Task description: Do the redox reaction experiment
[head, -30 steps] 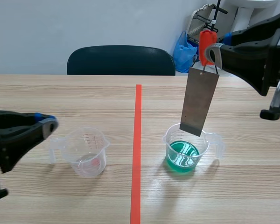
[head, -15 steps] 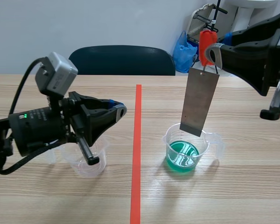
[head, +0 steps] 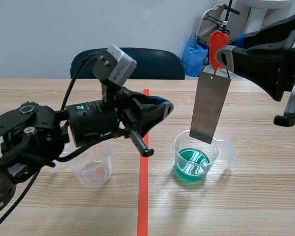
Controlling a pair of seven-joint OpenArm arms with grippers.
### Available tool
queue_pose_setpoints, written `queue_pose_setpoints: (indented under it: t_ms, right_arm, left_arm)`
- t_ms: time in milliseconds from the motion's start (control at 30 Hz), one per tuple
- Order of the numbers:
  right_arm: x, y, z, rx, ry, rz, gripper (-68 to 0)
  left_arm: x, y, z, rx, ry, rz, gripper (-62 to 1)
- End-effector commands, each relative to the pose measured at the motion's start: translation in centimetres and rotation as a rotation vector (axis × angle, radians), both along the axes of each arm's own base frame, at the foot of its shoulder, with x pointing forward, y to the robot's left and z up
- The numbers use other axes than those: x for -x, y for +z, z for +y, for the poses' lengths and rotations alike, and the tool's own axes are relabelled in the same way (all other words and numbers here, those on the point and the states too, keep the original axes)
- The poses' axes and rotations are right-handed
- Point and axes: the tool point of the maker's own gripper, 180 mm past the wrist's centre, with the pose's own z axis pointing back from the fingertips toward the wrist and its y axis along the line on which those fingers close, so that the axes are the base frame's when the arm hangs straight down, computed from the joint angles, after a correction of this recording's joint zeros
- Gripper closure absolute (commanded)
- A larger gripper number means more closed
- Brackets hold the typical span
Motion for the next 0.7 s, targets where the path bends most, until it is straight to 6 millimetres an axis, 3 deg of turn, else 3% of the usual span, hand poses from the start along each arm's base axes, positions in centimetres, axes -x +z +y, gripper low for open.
queue_pose_setpoints:
  t_ms: [0,167,667]
  right_arm:
    - [-0.24,1.01,0.07,-0.025,0.002,-0.026,-0.6]
    - [-0.24,1.01,0.07,-0.025,0.002,-0.026,-0.6]
    - [-0.24,1.01,0.07,-0.025,0.002,-0.026,-0.6]
  left_arm:
    - [0.32,1.16,-0.82,0.031,-0.018,-0.024,-2.9]
    - [0.74,1.42,-1.67,0.05,-0.035,-0.021,-2.9]
    - [0.66,1.02,-1.56,0.031,-0.032,-0.031,-2.9]
